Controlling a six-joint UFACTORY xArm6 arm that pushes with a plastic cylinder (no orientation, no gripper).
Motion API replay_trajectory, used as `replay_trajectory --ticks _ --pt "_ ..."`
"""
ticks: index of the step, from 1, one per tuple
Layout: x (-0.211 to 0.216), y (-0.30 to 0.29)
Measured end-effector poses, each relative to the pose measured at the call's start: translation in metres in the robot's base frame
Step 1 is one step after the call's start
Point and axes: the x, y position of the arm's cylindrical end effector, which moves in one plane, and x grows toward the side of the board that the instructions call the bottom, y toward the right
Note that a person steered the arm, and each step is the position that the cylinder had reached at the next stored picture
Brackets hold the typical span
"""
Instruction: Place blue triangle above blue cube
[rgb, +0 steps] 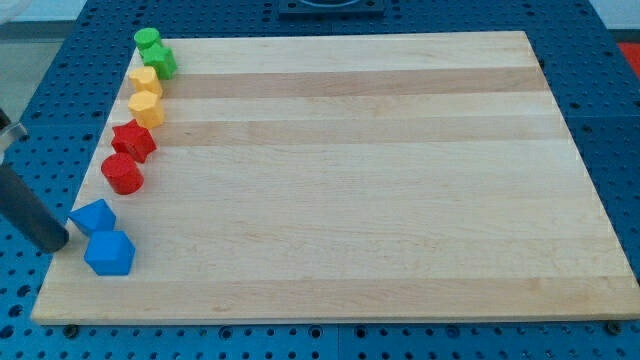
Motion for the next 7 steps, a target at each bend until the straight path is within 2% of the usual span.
replay_trajectory --ticks 3,4,5,7 --pt "-0.024 0.000" --pt "-0.020 -0.001" --pt "0.002 -0.001" --pt "0.001 -0.001"
